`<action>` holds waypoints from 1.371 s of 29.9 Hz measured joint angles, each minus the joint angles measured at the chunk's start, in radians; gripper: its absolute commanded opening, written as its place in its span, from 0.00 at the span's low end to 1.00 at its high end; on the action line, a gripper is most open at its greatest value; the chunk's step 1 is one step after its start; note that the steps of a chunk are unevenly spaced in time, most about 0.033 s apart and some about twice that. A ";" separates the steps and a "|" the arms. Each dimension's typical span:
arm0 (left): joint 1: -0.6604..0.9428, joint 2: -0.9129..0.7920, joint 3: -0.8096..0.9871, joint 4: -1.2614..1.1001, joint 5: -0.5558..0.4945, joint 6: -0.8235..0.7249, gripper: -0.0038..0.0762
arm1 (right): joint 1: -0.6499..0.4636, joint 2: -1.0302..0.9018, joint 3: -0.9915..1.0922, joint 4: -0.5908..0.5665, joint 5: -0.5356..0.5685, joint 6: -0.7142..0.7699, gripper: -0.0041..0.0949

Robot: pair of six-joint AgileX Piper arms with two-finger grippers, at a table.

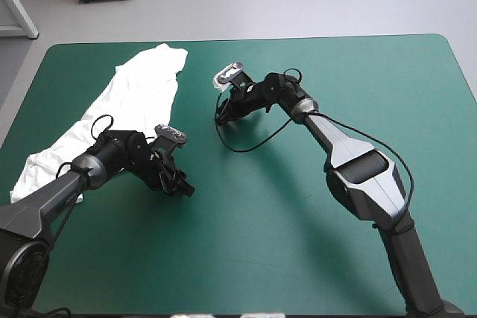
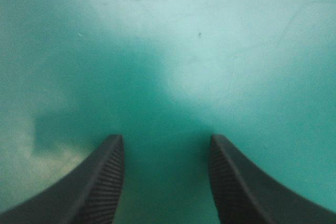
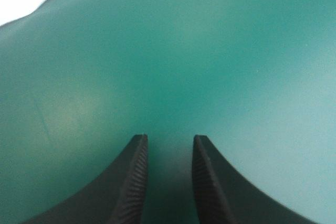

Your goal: Fold the cloth

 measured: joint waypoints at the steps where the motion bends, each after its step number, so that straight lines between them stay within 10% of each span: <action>1: 0.000 0.000 0.000 0.000 0.000 0.000 0.51 | 0.000 0.000 0.000 0.000 0.000 0.000 0.32; 9: 0.000 0.000 -0.002 0.001 0.004 0.001 0.49 | -0.002 -0.007 0.000 0.000 0.034 0.000 0.32; 19: 0.000 -0.098 -0.128 0.002 0.222 0.013 0.04 | -0.064 -0.138 0.004 -0.032 0.301 0.004 0.07; 41: 0.000 -0.411 -0.329 0.266 0.451 -0.170 0.04 | -0.088 -0.879 0.447 -0.425 0.457 0.211 0.02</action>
